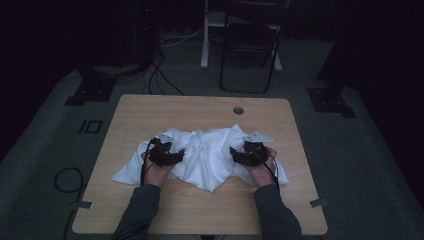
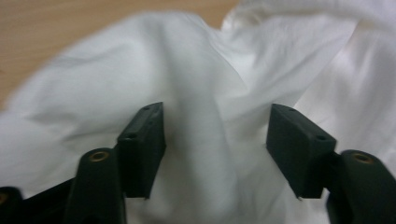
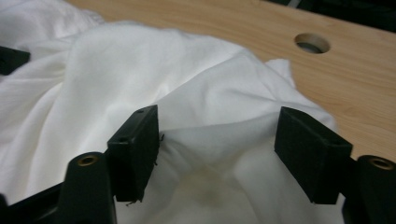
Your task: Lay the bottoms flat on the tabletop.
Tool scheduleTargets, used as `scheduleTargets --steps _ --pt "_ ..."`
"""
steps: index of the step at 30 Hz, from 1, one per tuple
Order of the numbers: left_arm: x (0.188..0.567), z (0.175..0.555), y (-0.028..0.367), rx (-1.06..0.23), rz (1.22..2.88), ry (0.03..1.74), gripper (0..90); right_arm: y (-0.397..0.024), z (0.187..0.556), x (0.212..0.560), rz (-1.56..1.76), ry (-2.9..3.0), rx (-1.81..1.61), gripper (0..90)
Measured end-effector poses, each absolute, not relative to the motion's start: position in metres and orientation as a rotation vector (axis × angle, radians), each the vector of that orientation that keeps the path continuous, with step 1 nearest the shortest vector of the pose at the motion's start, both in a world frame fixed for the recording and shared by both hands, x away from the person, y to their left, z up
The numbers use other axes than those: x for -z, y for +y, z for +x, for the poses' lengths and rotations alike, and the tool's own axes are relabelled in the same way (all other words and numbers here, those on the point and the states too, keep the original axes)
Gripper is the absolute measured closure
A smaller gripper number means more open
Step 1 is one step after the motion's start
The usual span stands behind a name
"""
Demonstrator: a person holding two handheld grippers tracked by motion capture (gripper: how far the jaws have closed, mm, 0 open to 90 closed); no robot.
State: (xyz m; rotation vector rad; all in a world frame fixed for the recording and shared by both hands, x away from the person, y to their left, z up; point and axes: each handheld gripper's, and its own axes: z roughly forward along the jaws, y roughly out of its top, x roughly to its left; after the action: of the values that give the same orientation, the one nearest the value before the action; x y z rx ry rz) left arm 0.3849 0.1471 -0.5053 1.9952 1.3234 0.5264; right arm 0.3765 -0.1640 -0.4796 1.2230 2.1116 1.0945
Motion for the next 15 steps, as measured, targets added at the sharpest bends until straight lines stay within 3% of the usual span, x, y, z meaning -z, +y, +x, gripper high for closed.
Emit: scheduleTargets --steps 3,5,6,7,8,9,10,15 --pt "0.51 0.387 0.143 -0.52 1.999 1.34 52.9 -0.159 0.384 0.484 1.235 2.138 -1.059 29.6" --pt "0.513 0.389 0.142 -0.509 1.993 1.356 69.7 -0.153 0.396 0.494 1.242 2.182 -1.016 46.2" --pt "0.514 0.389 0.142 -0.502 1.99 1.359 69.7 -0.153 0.396 0.494 1.242 2.182 -1.016 46.2" --pt "0.514 0.388 0.142 -0.502 1.986 1.358 81.5 -0.149 0.399 0.5 1.242 2.224 -0.981 65.8" --pt "0.513 0.387 0.142 -0.507 1.987 1.353 81.5 -0.149 0.399 0.5 1.242 2.224 -0.981 65.8" --pt "0.511 0.385 0.143 -0.514 1.991 1.341 86.2 -0.148 0.398 0.5 1.244 2.231 -0.941 79.8" --pt "0.509 0.384 0.143 -0.517 1.989 1.328 86.7 -0.149 0.396 0.499 1.239 2.228 -0.944 82.9" --pt "0.486 0.363 0.148 -0.549 1.961 1.237 87.0 -0.156 0.378 0.484 1.2 2.19 -1.001 87.1"
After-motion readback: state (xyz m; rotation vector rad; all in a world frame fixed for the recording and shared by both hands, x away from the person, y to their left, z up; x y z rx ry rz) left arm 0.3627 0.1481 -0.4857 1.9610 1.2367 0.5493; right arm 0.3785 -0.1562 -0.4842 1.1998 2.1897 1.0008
